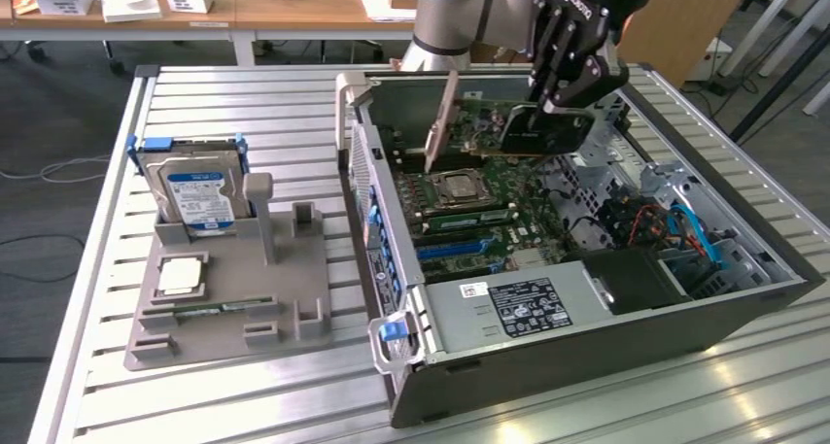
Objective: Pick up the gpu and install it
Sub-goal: 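Insert the gpu into the slot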
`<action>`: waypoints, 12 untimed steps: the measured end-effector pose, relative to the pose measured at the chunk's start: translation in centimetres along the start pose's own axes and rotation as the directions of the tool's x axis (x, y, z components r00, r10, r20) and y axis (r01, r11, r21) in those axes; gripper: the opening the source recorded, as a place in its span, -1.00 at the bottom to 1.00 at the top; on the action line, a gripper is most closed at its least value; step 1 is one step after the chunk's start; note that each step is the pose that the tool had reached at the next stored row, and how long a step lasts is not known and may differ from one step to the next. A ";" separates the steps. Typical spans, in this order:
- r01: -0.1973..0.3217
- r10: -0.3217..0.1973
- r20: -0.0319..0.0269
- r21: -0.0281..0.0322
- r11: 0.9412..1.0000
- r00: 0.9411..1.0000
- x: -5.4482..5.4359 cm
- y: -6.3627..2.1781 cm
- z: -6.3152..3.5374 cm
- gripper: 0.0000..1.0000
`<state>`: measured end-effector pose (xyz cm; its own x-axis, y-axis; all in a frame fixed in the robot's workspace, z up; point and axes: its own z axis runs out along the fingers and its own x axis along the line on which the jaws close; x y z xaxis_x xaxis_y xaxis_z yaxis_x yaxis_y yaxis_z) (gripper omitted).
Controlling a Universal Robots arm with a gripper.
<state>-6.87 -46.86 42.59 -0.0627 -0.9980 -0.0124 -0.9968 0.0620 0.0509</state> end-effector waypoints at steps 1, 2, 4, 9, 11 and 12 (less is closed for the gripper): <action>0.001 -0.001 0.000 0.006 1.000 1.000 0.0 0.00 0.00 -0.45; 0.001 -0.001 0.001 0.011 1.000 1.000 0.0 0.00 0.02 -0.45; 0.002 -0.002 0.001 0.019 1.000 1.000 0.0 0.00 0.02 -0.45; 0.008 -0.008 0.002 0.040 0.999 1.000 0.0 -0.01 0.07 -0.45; 0.010 -0.010 0.002 0.040 0.999 1.000 0.0 0.00 0.06 -0.45; 0.010 -0.010 0.002 0.040 0.999 1.000 0.0 0.00 0.08 -0.45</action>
<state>-6.87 -46.86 42.51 -0.0531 -0.9985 -0.0149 -0.9985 0.0529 0.0109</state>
